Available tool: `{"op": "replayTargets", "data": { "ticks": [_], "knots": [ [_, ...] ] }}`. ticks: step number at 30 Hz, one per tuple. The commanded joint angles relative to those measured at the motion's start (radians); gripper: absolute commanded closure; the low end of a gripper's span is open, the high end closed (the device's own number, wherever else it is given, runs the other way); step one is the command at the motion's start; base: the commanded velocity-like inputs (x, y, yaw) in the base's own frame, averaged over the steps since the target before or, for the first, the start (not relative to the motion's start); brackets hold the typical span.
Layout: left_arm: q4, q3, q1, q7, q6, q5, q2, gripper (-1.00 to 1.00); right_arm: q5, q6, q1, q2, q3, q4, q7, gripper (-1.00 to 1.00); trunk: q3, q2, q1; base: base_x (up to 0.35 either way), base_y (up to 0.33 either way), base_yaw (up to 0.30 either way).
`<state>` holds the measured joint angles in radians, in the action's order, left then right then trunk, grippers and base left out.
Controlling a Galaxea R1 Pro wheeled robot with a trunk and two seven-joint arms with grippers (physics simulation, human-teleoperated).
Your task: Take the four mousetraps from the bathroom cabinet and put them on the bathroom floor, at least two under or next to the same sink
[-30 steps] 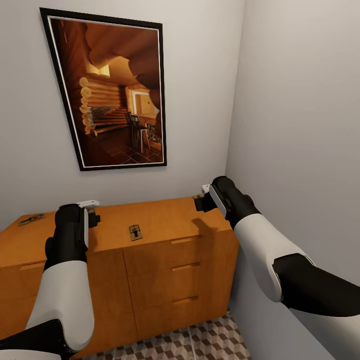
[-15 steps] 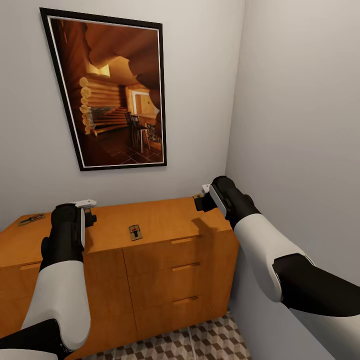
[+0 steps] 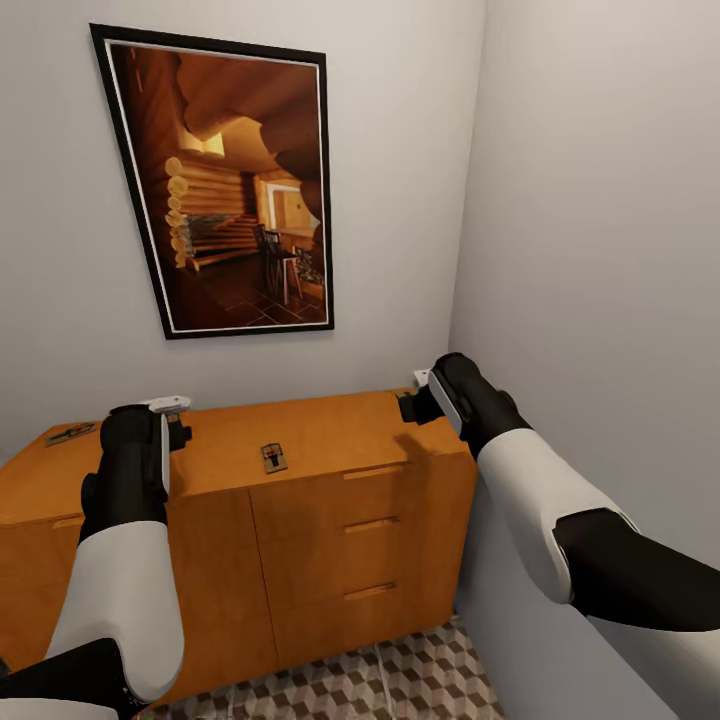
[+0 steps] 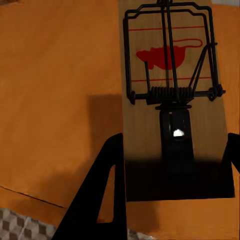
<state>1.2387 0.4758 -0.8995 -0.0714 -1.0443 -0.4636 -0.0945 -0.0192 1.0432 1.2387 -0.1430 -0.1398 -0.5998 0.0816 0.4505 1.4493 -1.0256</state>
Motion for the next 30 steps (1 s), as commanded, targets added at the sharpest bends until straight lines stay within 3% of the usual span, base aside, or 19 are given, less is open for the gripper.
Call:
{"op": "replayTargets", "data": {
  "ticks": [1, 7, 16, 30],
  "knots": [
    [0.002, 0.001, -0.001, -0.008, -0.003, 0.008, -0.001, 1.0, -0.001, 0.004, 0.001, 0.001, -0.002, -0.001, 0.004, 1.0, 0.001, 0.001, 0.001, -0.345, 0.0, 0.0],
    [0.002, 0.001, -0.001, -0.008, -0.003, 0.009, -0.001, 1.0, -0.002, 0.004, 0.001, 0.001, -0.003, -0.002, 0.004, 1.0, 0.001, 0.001, 0.001, -0.313, 0.0, 0.0],
    [0.003, 0.001, -0.001, -0.007, -0.003, 0.017, -0.002, 1.0, -0.002, 0.004, 0.001, 0.006, -0.003, -0.002, 0.004, 1.0, 0.001, 0.001, 0.001, -0.12, 0.0, 0.0],
    [-0.003, -0.001, -0.001, -0.006, -0.003, 0.02, 0.0, 1.0, 0.0, 0.004, 0.001, 0.006, -0.003, -0.002, 0.004, 1.0, 0.001, 0.001, 0.001, -0.329, 0.0, 0.0]
  ]
}}
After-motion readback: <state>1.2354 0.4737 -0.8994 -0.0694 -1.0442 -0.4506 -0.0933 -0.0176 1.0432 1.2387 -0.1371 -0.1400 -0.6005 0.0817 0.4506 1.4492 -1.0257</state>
